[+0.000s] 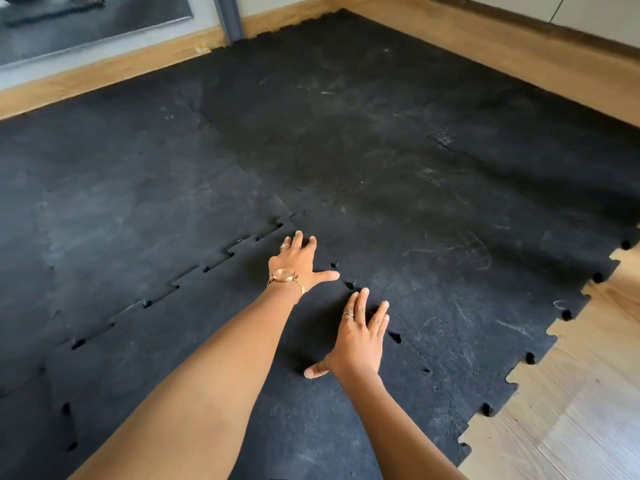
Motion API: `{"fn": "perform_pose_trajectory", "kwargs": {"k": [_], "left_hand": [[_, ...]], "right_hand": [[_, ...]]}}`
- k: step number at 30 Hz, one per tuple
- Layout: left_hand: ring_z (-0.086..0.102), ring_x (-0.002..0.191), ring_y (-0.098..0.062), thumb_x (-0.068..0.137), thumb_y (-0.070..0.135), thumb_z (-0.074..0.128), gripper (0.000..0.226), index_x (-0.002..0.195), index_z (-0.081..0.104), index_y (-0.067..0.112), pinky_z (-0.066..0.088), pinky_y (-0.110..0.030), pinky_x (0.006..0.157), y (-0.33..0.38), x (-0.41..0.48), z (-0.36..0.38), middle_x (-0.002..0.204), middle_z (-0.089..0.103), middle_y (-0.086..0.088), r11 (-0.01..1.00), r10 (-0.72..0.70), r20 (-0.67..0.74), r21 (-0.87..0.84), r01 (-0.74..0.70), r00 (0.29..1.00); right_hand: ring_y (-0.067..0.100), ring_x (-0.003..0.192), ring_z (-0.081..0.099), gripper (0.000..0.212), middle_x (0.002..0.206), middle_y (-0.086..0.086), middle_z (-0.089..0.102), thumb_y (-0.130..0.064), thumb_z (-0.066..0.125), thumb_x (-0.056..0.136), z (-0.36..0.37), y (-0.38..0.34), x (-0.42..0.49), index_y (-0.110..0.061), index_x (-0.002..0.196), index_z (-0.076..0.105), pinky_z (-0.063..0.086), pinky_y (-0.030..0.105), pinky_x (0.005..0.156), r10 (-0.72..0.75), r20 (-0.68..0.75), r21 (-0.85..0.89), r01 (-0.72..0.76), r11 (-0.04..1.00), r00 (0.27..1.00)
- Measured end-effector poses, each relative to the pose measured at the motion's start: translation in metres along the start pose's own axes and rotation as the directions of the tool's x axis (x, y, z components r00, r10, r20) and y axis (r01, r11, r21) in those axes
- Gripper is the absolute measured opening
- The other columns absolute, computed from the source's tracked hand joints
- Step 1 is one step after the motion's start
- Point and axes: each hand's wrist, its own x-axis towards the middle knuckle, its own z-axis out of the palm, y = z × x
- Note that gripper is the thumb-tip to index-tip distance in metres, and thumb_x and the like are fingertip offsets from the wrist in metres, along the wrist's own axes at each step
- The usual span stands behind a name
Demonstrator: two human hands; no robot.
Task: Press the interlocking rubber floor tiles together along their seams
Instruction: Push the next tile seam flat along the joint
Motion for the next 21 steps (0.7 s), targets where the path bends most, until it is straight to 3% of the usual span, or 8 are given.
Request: {"fn": "perform_pose_trajectory", "kwargs": {"k": [6,10,12,14,16,18,21], "left_hand": [[0.039,0.131,-0.030,0.072,0.077,0.057,0.081,0.129,0.056,0.020,0.037,-0.044,0.101,0.010,0.008,-0.003,0.143,0.040,-0.008,0.999,-0.046,-0.127,0.001,0.047,0.991],[0.018,0.145,-0.033,0.075,0.072,0.058,0.074,0.127,0.057,0.018,0.017,-0.062,0.110,0.014,0.016,-0.005,0.151,0.031,-0.007,0.993,-0.008,-0.122,0.117,0.022,0.992],[0.018,0.145,-0.035,0.076,0.063,0.064,0.069,0.126,0.058,0.016,0.021,-0.063,0.110,0.018,0.022,-0.008,0.151,0.033,-0.004,0.993,0.048,-0.090,0.116,-0.037,0.995],[0.032,0.138,-0.034,0.075,0.052,0.071,0.062,0.123,0.059,0.015,0.033,-0.057,0.105,0.022,0.024,-0.007,0.145,0.041,-0.002,0.996,0.082,-0.090,0.037,-0.079,0.993],[0.044,0.128,-0.032,0.072,0.044,0.076,0.066,0.128,0.052,0.019,0.040,-0.051,0.096,0.021,0.025,-0.006,0.140,0.046,-0.002,0.992,0.092,-0.143,-0.068,-0.103,0.985],[0.052,0.119,-0.033,0.068,0.039,0.080,0.085,0.140,0.035,0.026,0.043,-0.048,0.089,0.021,0.026,-0.009,0.140,0.046,-0.002,0.984,0.090,-0.153,-0.138,-0.112,0.984],[0.045,0.128,-0.038,0.069,0.034,0.081,0.104,0.150,0.017,0.031,0.036,-0.053,0.103,0.027,0.023,-0.015,0.151,0.032,-0.005,0.970,-0.003,-0.041,-0.243,-0.007,0.999]], "right_hand": [[0.049,0.139,-0.026,0.155,0.157,0.012,-0.029,-0.057,0.086,0.051,0.001,-0.004,0.002,-0.002,0.146,-0.023,-0.006,0.051,0.119,0.023,-0.014,-0.008,-0.023,1.000,1.000],[0.052,0.141,-0.014,0.156,0.159,0.005,-0.023,-0.059,0.086,0.048,0.001,-0.004,0.005,-0.005,0.148,-0.020,0.002,0.049,0.120,-0.001,-0.027,-0.038,0.000,0.999,1.000],[0.053,0.141,-0.006,0.157,0.159,0.003,-0.021,-0.061,0.086,0.045,0.001,-0.004,0.009,-0.006,0.149,-0.018,0.009,0.047,0.119,-0.009,-0.035,-0.064,0.006,0.998,0.999],[0.052,0.141,-0.002,0.158,0.159,0.004,-0.021,-0.062,0.086,0.043,0.002,-0.003,0.010,-0.005,0.149,-0.016,0.011,0.046,0.118,-0.016,-0.040,-0.065,0.013,0.998,0.999],[0.052,0.140,0.000,0.158,0.159,0.005,-0.020,-0.063,0.086,0.043,0.002,-0.002,0.010,-0.005,0.149,-0.015,0.012,0.047,0.118,-0.022,-0.044,-0.075,0.019,0.997,0.999],[0.053,0.139,0.000,0.158,0.159,0.006,-0.021,-0.064,0.085,0.043,0.002,-0.002,0.012,-0.004,0.149,-0.016,0.011,0.048,0.118,-0.023,-0.039,-0.091,0.020,0.996,0.999],[0.054,0.140,-0.010,0.156,0.158,0.010,-0.022,-0.065,0.083,0.048,-0.001,-0.005,0.011,-0.002,0.148,-0.019,0.003,0.052,0.118,-0.022,-0.017,-0.127,0.020,0.992,1.000]]}}
